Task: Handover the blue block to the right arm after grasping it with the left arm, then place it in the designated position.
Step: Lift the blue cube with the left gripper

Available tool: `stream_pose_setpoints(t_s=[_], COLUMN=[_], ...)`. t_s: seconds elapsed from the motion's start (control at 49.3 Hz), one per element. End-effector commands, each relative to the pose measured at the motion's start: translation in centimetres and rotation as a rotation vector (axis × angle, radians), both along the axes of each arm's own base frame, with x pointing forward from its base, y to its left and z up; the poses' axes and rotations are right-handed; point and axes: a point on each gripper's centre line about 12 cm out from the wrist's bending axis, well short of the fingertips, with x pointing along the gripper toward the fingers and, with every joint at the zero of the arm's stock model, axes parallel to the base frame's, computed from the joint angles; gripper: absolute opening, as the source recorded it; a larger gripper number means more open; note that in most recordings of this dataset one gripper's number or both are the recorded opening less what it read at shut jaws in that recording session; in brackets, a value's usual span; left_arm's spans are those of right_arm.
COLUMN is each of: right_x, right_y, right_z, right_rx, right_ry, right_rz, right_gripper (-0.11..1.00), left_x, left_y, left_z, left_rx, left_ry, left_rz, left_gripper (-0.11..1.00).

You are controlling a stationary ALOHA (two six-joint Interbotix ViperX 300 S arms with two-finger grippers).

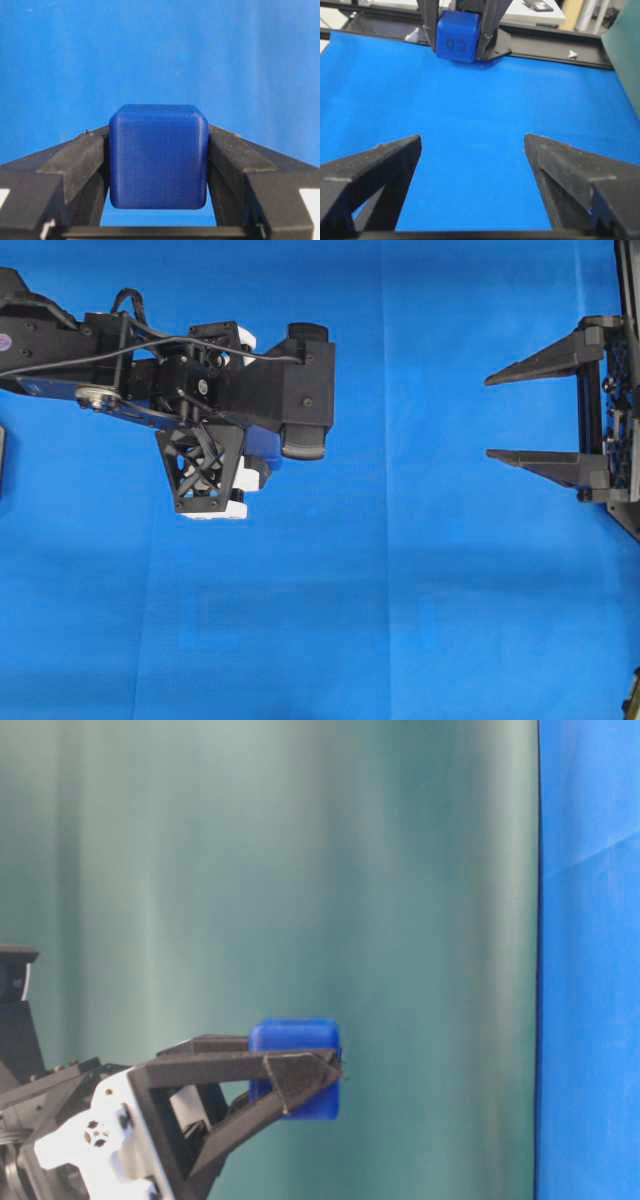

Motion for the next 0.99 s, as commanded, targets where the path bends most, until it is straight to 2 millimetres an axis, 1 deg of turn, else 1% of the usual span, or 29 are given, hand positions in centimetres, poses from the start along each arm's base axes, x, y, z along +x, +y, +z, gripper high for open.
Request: stream_pose_setpoints(t_s=[0.0,0.973], right_x=[0.27,0.27], right_y=[-0.04,-0.04], right_z=[1.31,1.31], right_rx=[0.003,0.003], right_ry=[-0.034,-0.034], right_rz=[-0.002,-0.002], right_gripper=[0.98,0.98], left_x=[-1.56,-1.65], left_y=[-0.03,-0.02], left_z=[4.43,4.31], left_rx=[-0.001,-0.003], left_ry=[-0.118,-0.127], left_rz=[-0.004,-0.002], left_gripper=[0.48,0.48])
